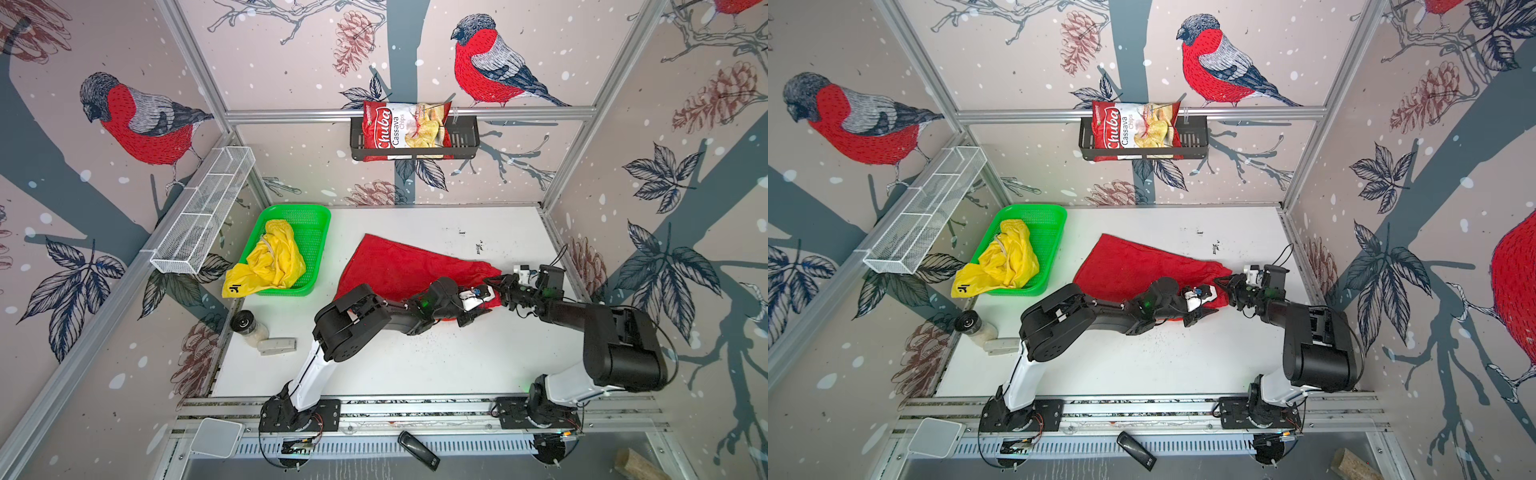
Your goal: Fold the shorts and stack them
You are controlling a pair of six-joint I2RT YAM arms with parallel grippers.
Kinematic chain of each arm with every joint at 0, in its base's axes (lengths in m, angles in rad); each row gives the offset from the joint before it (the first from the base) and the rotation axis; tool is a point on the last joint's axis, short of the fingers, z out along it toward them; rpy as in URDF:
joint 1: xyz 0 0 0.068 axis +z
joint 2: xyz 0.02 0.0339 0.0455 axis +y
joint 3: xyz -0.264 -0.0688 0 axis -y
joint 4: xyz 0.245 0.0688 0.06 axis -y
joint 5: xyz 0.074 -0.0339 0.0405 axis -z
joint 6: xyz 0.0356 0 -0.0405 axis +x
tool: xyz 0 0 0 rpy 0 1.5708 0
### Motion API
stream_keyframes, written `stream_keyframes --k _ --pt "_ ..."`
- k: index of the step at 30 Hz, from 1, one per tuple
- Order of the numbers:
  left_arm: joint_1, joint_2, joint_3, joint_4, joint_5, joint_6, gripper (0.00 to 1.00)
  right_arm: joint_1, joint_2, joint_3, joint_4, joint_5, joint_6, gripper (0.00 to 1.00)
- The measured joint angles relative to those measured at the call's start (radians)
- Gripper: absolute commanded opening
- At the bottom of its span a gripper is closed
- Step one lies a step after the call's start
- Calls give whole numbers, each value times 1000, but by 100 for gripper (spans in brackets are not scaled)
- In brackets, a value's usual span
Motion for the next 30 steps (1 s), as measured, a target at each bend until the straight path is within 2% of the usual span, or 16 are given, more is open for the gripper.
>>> stream_keyframes --k 3,8,12,16,23,30 --pt "16 -52 -16 -3 -40 -43 47 -21 -34 58 -167 81 -119 23" --pt "73 -158 -42 -65 -109 -124 47 -68 -69 185 -448 213 -302 21" --pt "150 -227 -41 -185 -154 -221 45 -93 -90 324 -642 314 -424 21" --pt "250 -238 22 -383 -182 -351 43 -95 -77 485 -793 408 -511 21" --pt "416 -201 31 -563 -142 -537 43 -29 12 763 -993 570 -583 21" --pt "465 -155 -23 -590 -85 -634 43 108 126 1027 -1110 697 -583 21"
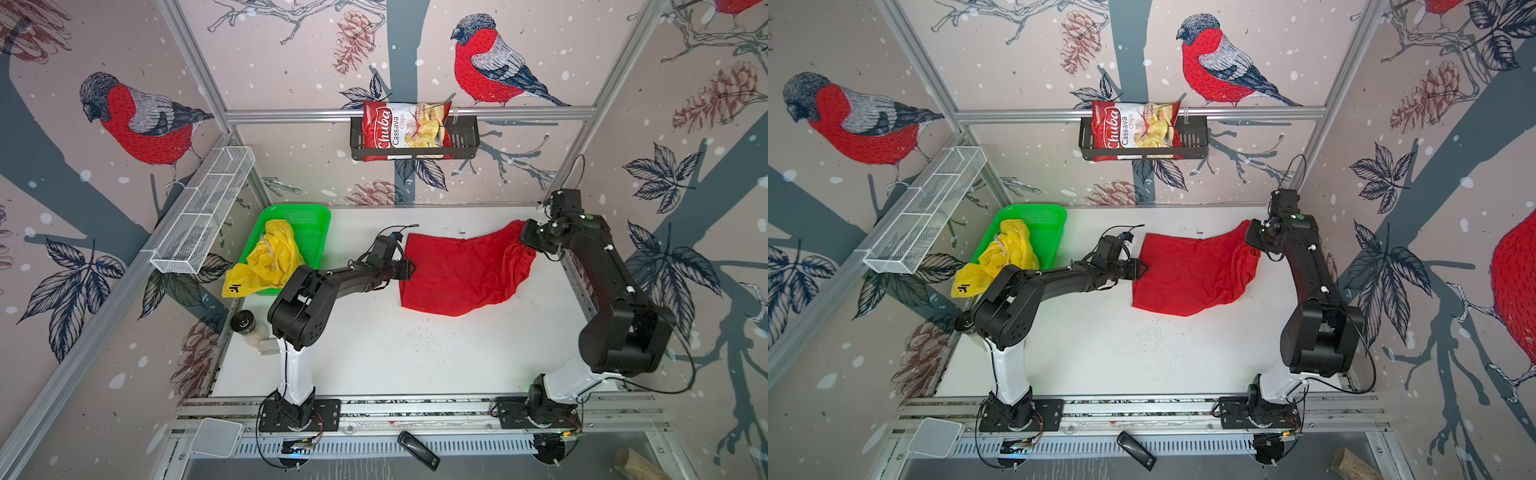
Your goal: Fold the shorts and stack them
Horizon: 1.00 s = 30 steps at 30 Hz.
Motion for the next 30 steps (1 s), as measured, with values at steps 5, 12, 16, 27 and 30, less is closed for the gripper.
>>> stream_keyframes --k 5,12,16,27,30 --pt "11 44 -33 37 18 -37 36 111 101 179 -63 78 9 22" --pt "18 66 -98 190 17 -68 23 298 227 365 -124 179 56 22" --pt "18 76 -115 249 18 -87 22 407 311 431 -133 208 82 22" --pt "19 79 -122 277 15 -97 25 591 492 458 -93 185 154 25" --pt "24 59 -127 251 13 -106 31 618 540 448 -54 158 165 33"
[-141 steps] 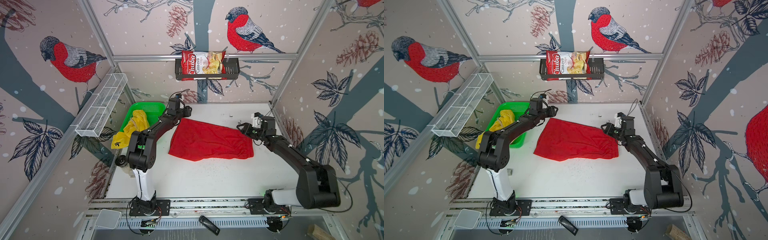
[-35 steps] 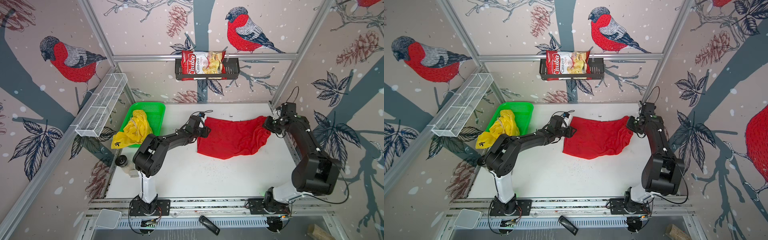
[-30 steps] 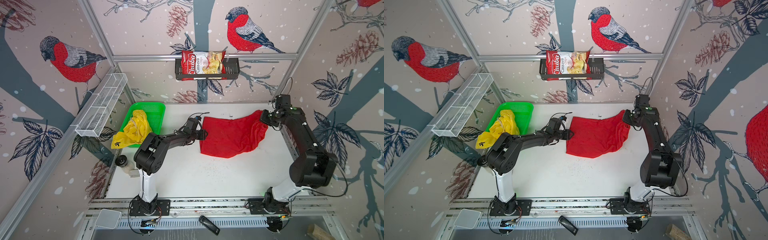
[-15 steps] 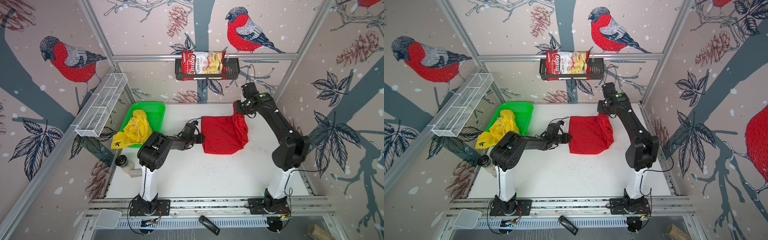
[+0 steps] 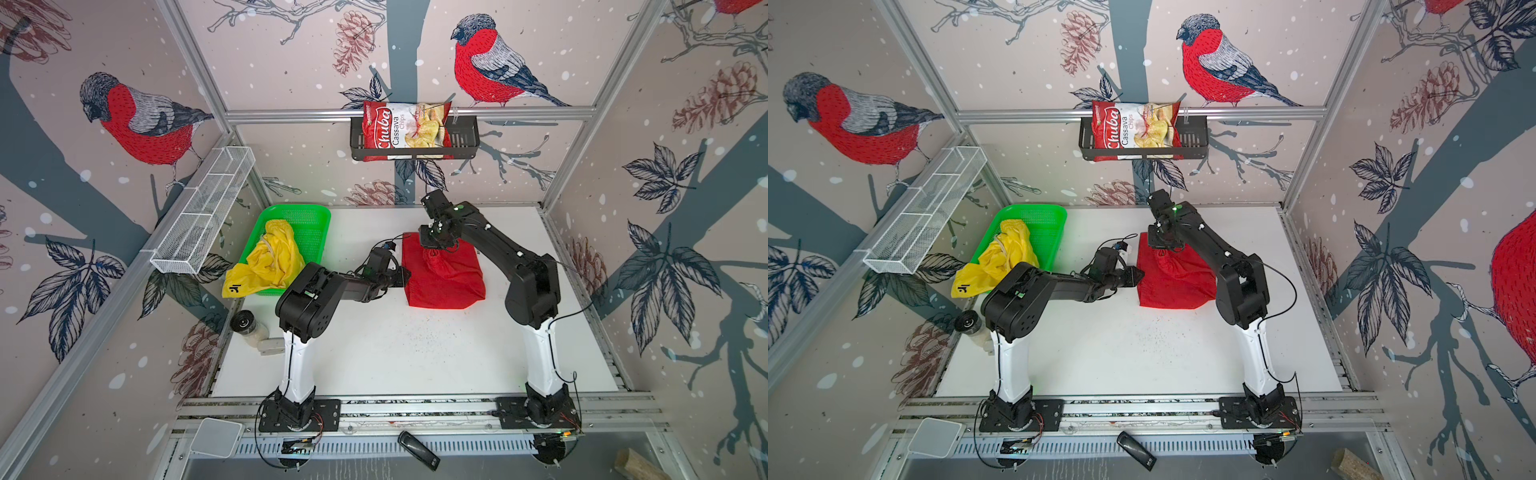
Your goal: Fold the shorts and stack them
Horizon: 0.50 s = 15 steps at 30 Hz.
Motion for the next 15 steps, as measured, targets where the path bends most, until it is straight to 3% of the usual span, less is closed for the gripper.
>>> stream_keyframes --k 2,7,11,15 --pt "10 -33 -20 -31 -8 -2 36 13 33 -9 26 -23 18 39" --pt "56 -179 -109 -75 -51 -32 39 27 112 3 72 -96 21 66" --pt "85 -297 -164 -85 -97 -33 39 36 87 52 76 -105 20 69" --pt "95 -399 -208 -112 -130 -32 40 45 -44 42 83 -75 20 70"
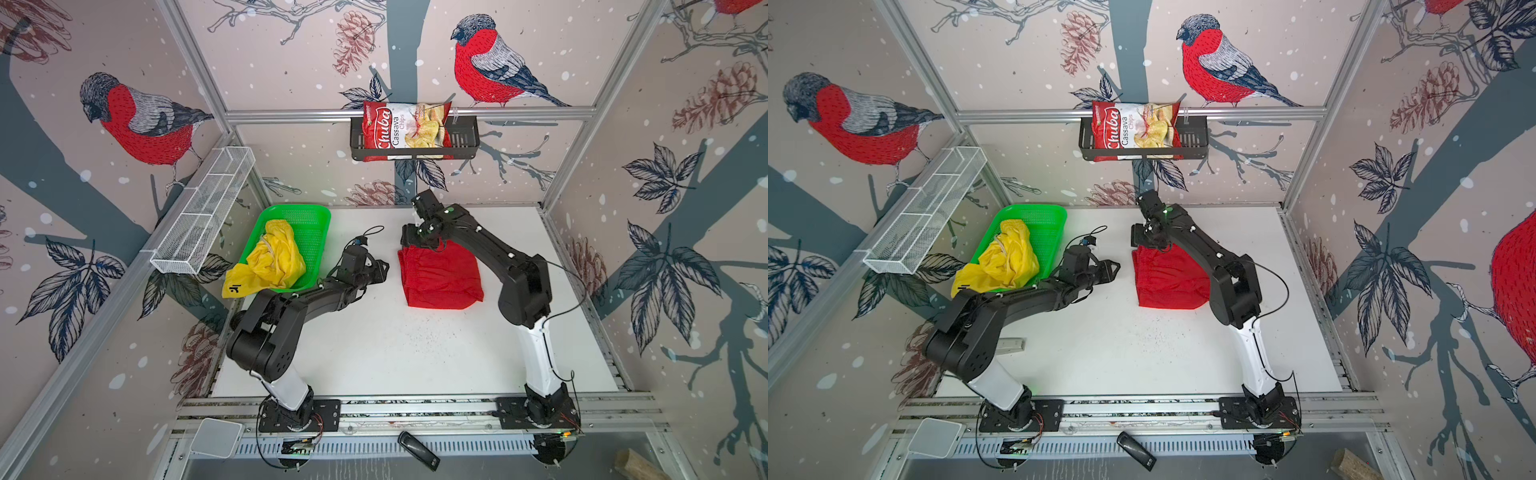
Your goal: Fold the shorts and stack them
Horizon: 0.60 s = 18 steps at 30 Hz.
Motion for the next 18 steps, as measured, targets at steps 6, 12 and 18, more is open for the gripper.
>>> stream_keyframes --k 6,12,18 --pt "5 -82 -40 -29 -48 3 40 63 -63 -109 32 122 1 72" --pt "8 -108 -60 -45 -86 8 41 98 18 -188 26 168 4 72" --pt "12 -109 -71 -45 -96 8 40 78 84 -286 95 161 -1 69"
